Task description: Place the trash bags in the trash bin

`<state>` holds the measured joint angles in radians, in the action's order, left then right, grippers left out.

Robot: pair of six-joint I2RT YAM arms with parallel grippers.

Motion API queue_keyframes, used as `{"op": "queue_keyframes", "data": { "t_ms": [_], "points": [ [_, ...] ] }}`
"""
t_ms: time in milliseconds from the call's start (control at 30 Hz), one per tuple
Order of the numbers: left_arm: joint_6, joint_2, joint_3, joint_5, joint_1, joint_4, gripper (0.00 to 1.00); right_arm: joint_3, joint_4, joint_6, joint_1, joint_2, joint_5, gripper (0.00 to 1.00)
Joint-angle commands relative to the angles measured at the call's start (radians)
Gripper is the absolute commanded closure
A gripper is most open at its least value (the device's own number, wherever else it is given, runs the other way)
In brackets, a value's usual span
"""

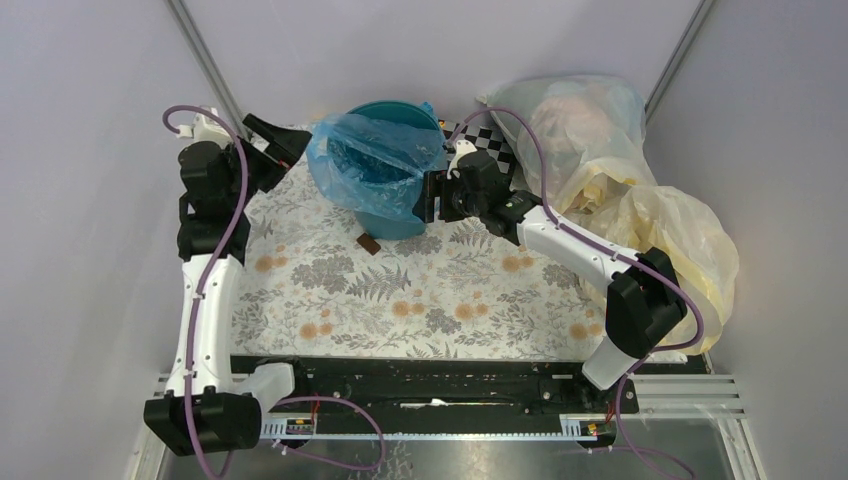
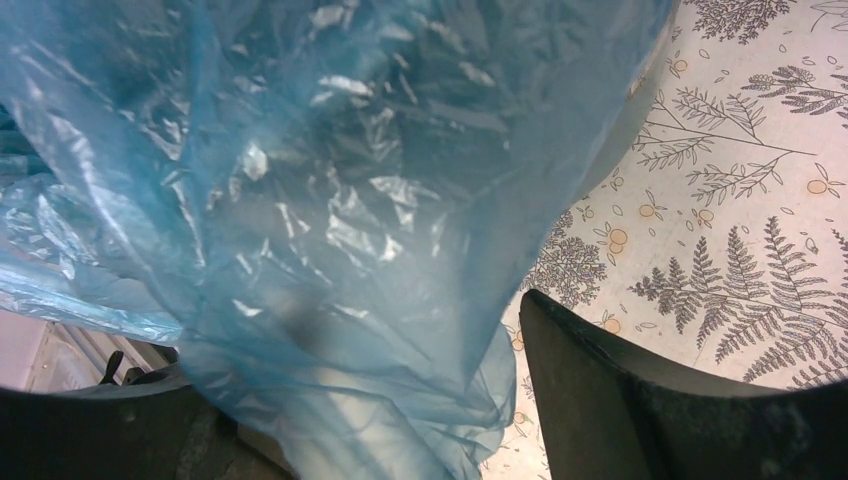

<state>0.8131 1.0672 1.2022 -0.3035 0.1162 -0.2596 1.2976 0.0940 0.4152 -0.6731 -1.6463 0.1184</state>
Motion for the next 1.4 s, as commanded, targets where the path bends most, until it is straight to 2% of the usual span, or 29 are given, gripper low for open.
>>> {"op": "queue_keyframes", "data": {
  "t_ms": [0,167,233,333,533,667,867,1033,1133,1200,1367],
  "points": [
    [-0.004,0.017,0.045,-0.080,-0.046,-0.062,0.01,0.045,-0.012,-0.019,0.007,0.031,0.017,0.24],
    [-0.102,0.095,0.149,0.150,-0.216,-0.204,0.02,0.042,-0.013,-0.014,0.006,0.029,0.018,0.21],
    [-0.124,0.117,0.149,0.245,-0.263,-0.231,0.06,0.040,-0.013,-0.013,0.006,0.028,0.019,0.20],
    [-0.149,0.117,0.110,0.345,-0.289,-0.239,0.15,0.039,-0.012,-0.011,0.006,0.026,0.024,0.19],
    [-0.189,0.042,-0.036,0.461,-0.289,-0.218,0.32,0.041,-0.007,-0.021,0.007,0.025,0.012,0.18],
    [-0.193,0.010,-0.112,0.457,-0.288,-0.188,0.41,0.049,0.001,-0.033,0.007,0.024,-0.003,0.18],
    [-0.144,-0.033,-0.227,0.437,-0.266,-0.105,0.48,0.055,0.017,-0.046,0.015,0.040,-0.026,0.17],
    [-0.099,-0.024,-0.297,0.316,-0.181,-0.037,0.52,0.057,0.042,-0.072,0.017,0.059,-0.064,0.16],
    [-0.053,-0.010,-0.331,0.230,-0.133,0.000,0.61,0.051,0.056,-0.090,0.020,0.086,-0.097,0.16],
    [-0.031,-0.021,-0.365,0.208,-0.125,0.045,0.67,0.043,0.056,-0.100,0.021,0.114,-0.112,0.16],
    [0.016,-0.075,-0.448,0.197,-0.124,0.155,0.71,0.041,0.059,-0.127,0.029,0.158,-0.159,0.17]
  ]
}}
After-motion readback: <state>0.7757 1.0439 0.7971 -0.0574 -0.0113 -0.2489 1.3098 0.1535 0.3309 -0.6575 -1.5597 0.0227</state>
